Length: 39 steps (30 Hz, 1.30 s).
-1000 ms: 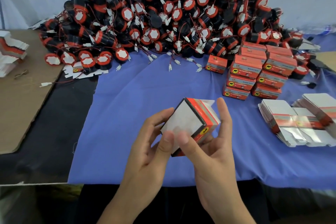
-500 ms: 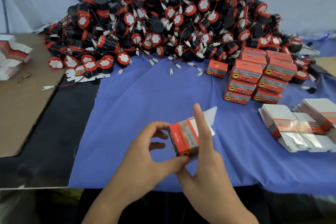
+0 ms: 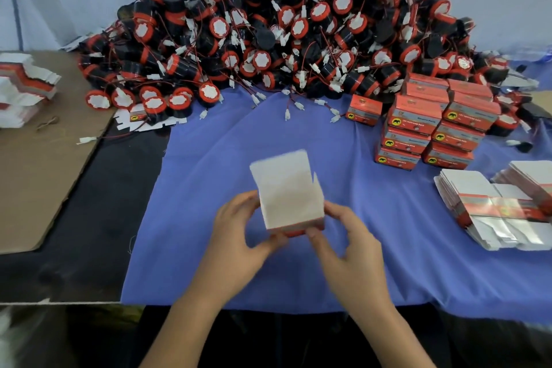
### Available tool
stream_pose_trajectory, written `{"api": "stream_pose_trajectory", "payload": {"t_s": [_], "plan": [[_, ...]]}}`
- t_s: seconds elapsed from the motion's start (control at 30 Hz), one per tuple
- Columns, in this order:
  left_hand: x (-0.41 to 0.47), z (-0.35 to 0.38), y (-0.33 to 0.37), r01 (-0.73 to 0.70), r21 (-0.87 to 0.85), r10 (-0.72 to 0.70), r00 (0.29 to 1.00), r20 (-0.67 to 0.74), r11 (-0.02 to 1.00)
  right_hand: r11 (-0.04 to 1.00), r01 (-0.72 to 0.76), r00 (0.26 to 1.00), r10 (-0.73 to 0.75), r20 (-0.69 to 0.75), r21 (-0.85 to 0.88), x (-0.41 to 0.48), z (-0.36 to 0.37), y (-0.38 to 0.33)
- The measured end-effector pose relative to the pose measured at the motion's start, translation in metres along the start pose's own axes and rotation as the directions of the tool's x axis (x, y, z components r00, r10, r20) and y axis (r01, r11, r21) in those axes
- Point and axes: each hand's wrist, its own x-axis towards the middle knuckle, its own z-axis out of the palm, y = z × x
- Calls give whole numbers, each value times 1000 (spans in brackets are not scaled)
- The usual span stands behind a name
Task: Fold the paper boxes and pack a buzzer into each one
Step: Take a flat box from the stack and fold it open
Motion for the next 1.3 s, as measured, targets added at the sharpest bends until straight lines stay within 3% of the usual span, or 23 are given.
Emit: {"api": "stream_pose_trajectory", "payload": {"t_s": [0.07,0.1,0.33,0.43,0.53,0.63,0.73,0.83,0.97,1.07,1.17,1.3], "plan": [[-4,8,-15,13,310,-20,1000,20,951,971,-10,998,24,54,-241,-6,7,15],[-7,13,-21,4,373,-11,1000,19,928,956,-32,995,58,81,-292,-11,11,20],[-18,23,-37,-39,383,48,999,-12,923,961,-74,977,122,172,-265,-17,5,19],[-23,19,-37,16,275,-25,999,28,961,983,-138,967,160,197,-119,-22,-8,21],[-24,13,-34,79,51,-79,997,-9,996,964,-249,952,227,208,90,-16,-21,27],[-21,6,-30,119,-225,-139,987,-76,967,901,-324,938,266,222,289,6,-26,35],[-9,-2,-26,127,-433,-209,967,-148,893,760,-419,907,323,271,496,44,-24,39],[26,-12,-20,125,-564,-273,944,-186,816,632,-532,843,335,421,563,96,-7,39],[106,-26,-29,146,-608,-351,907,-234,780,538,-638,746,252,617,551,177,51,25],[177,-33,-48,173,-579,-381,888,-258,797,562,-643,715,196,672,521,233,113,1],[242,-38,-73,216,-501,-416,847,-330,838,655,-617,708,221,671,436,278,185,-22],[300,-42,-102,196,-386,-353,849,-393,901,793,-475,755,145,640,380,320,256,-29]]}}
